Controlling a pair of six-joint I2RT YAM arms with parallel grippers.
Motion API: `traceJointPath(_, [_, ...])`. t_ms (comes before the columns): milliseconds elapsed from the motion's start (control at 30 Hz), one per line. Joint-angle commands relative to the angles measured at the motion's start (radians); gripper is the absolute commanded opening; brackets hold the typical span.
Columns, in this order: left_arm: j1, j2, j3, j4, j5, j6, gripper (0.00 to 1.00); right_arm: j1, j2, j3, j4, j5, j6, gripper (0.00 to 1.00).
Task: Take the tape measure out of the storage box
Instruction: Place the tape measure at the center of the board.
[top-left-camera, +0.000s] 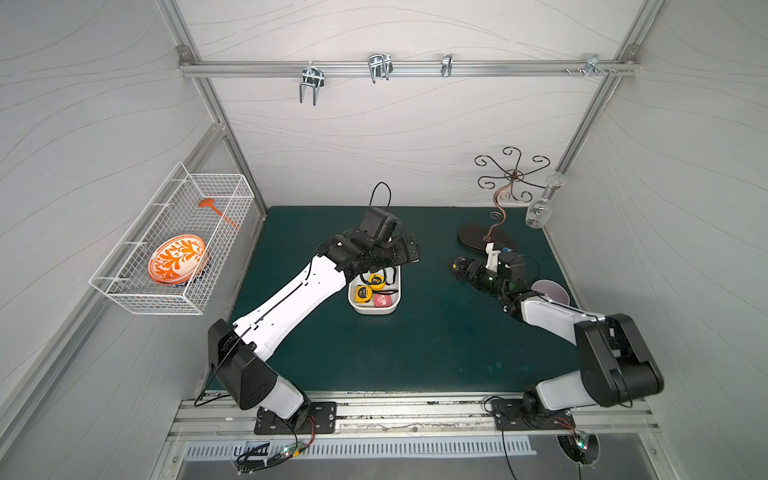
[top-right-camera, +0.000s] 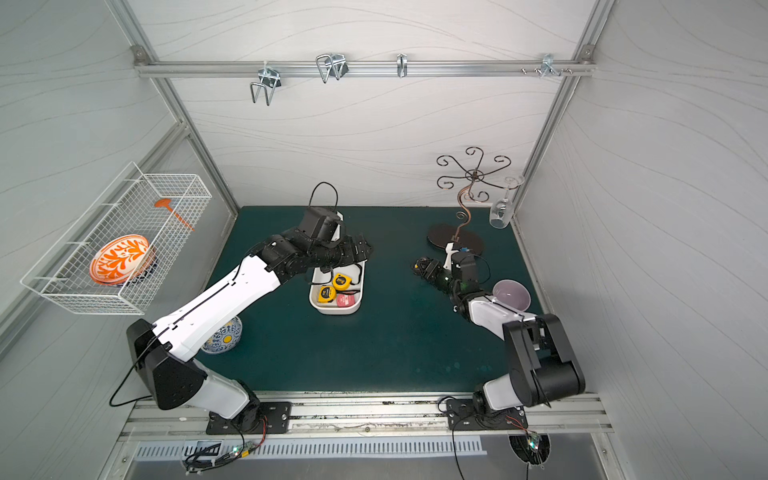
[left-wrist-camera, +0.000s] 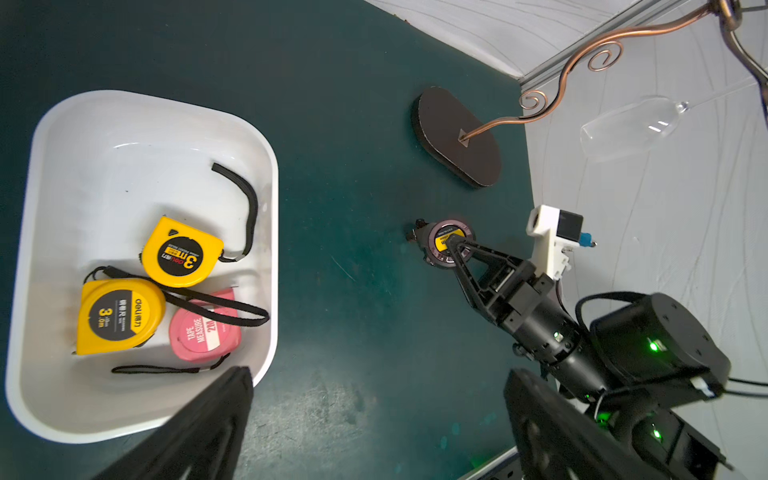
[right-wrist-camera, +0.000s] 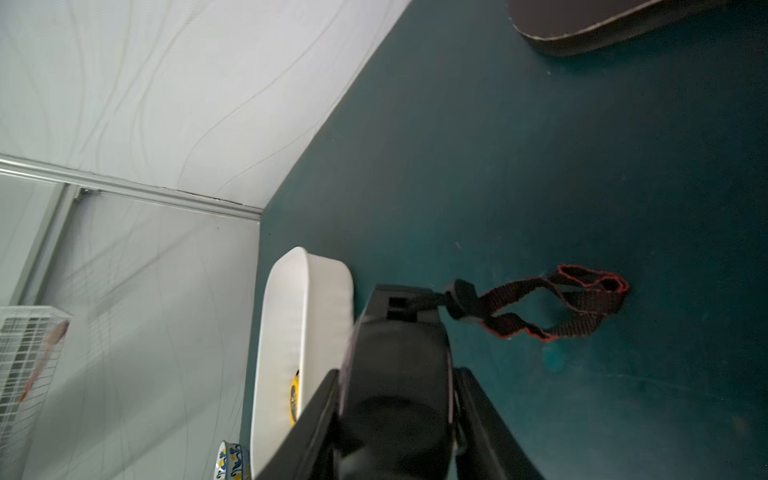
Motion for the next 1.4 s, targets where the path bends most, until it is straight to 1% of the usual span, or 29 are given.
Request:
traceJointPath(0, [0.008, -0.037, -0.011, 0.013, -0.028, 0.044, 1.0, -0.005, 0.068, 0.036, 0.134, -0.055, 0.04, 0.0])
traceJointPath(167, [0.018, -0.064, -0.038, 0.012, -0.038, 0.051, 1.0, -0.005, 0.14, 0.005, 0.172, -0.055, 0.066, 0.0])
traceJointPath(433, [0.026, -0.076, -0.057, 0.021, -0.043, 0.063, 1.0, 0.022, 0.098, -0.076, 0.107, -0.004, 0.049, 0.01])
traceJointPath(467, [0.028, -0.073, -0.057, 0.022, -0.042, 0.066, 1.0, 0.029, 0.09, -0.085, 0.097, 0.002, 0.047, 0.04])
traceJointPath(500, [0.028, -0.071, -0.057, 0.022, -0.04, 0.069, 1.0, 0.035, 0.084, -0.088, 0.084, 0.007, 0.042, 0.1])
traceJointPath(567, [0.03, -0.065, -0.057, 0.022, -0.036, 0.074, 1.0, 0.046, 0.075, -0.098, 0.07, 0.017, 0.03, 0.17])
traceJointPath(633, [0.031, -0.06, -0.059, 0.022, -0.031, 0.078, 1.0, 0.051, 0.066, -0.11, 0.065, 0.021, 0.028, 0.38])
traceJointPath(700, [0.033, -0.055, -0.059, 0.014, -0.032, 0.084, 1.0, 0.053, 0.05, -0.116, 0.046, 0.03, 0.028, 0.55])
traceJointPath(800, [0.038, -0.048, -0.057, -0.003, -0.029, 0.099, 1.0, 0.06, 0.002, -0.116, -0.015, 0.049, 0.011, 0.73])
traceJointPath(867, [0.042, -0.044, -0.054, -0.021, -0.029, 0.111, 1.0, 0.068, -0.041, -0.114, -0.071, 0.071, -0.004, 0.8])
traceJointPath(967, [0.046, -0.039, -0.054, -0.045, -0.027, 0.134, 1.0, 0.074, -0.111, -0.111, -0.153, 0.085, -0.018, 0.85])
traceJointPath(1133, [0.055, -0.026, -0.057, -0.099, -0.032, 0.183, 1.0, 0.091, -0.218, -0.065, -0.368, 0.108, -0.035, 0.93])
traceJointPath(1367, [0.071, -0.013, -0.081, -0.118, -0.014, 0.222, 1.0, 0.128, -0.355, -0.04, -0.583, 0.158, -0.042, 0.99])
